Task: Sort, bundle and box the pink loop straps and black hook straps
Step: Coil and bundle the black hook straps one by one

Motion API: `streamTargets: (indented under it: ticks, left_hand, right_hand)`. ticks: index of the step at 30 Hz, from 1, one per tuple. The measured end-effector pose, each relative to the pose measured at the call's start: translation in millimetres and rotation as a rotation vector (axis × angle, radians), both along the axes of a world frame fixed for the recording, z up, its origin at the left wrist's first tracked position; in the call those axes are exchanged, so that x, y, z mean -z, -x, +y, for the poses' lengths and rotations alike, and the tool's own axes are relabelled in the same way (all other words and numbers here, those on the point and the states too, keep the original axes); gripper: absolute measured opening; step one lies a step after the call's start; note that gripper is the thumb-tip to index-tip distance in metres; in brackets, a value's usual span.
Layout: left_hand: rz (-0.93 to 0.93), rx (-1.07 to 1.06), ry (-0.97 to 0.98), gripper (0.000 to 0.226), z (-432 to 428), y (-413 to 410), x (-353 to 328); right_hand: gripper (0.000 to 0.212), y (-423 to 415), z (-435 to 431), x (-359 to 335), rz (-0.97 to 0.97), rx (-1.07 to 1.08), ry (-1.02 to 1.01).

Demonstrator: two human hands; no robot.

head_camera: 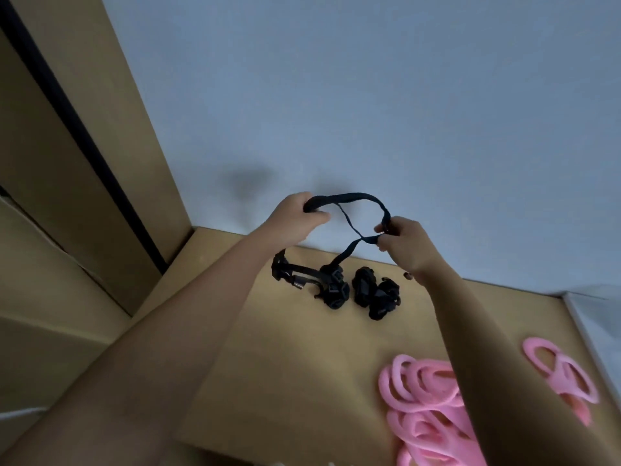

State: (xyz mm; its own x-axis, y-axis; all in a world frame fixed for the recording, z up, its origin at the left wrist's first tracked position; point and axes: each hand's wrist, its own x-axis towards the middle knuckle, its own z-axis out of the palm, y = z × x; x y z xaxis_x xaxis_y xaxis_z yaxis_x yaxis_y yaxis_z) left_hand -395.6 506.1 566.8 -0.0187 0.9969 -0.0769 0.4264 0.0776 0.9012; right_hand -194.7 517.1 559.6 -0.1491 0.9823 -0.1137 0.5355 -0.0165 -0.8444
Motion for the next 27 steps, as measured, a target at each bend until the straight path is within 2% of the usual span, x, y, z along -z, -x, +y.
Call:
streamTargets:
  ticks: [2,5,6,9,10,13,17,20,22,24,25,27]
  left_hand:
    - [0.039,0.033,-0.054,0.026,5.8,-13.8,-10.0]
    - [0.117,0.073,-0.082,0.021,12.3,-28.1,-17.0]
    - [0.128,0.076,-0.052,0.022,13.9,-30.3,-16.6]
    - [0.026,0.17,0.115,0.043,16.6,-33.9,-12.3]
    - [-0.014,0.219,0.153,0.041,16.4,-35.9,-10.2]
    - [-0.149,0.297,0.244,0.009,8.1,-43.3,-8.8]
    - [-0.445,0.339,0.356,0.064,3.5,-37.7,-3.9]
    - [-0.564,0.322,0.355,0.068,0.7,-28.0,-8.3]
    - [-0.485,0.255,0.309,0.056,-0.6,-25.0,-11.4]
    - [-0.25,0.134,0.217,0.04,0.1,-20.8,-9.2]
    - [-0.143,0.059,0.16,0.037,0.6,-17.5,-7.4]
    - [-0.072,-0.129,0.078,0.039,3.9,-5.1,-3.0]
  right_hand:
    - [0.018,-3.3,-1.4,-4.5,0.048,0.002,0.0]
    - [0.022,-5.9,-3.6,-26.9,0.293,-0.012,0.007]
    - [0.023,-5.9,-2.9,-37.9,0.37,-0.016,-0.005]
    - [0.022,-1.6,5.3,-71.2,0.535,-0.073,-0.059]
    - [0.021,1.6,8.6,-81.8,0.598,-0.116,-0.062]
    - [0.023,11.3,17.6,-109.9,0.724,-0.199,-0.08]
    - [0.026,13.8,29.6,-133.3,0.826,-0.136,-0.131]
    - [0.023,8.7,34.6,-135.2,0.81,-0.071,-0.141]
    - [0.023,4.7,35.5,-133.0,0.816,-0.029,-0.142]
    - [0.025,-0.1,34.9,-132.3,0.848,0.036,-0.155]
    - [0.025,-3.0,33.9,-132.6,0.848,0.085,-0.176]
    - [0.027,-7.7,29.9,-131.0,0.791,0.188,-0.235]
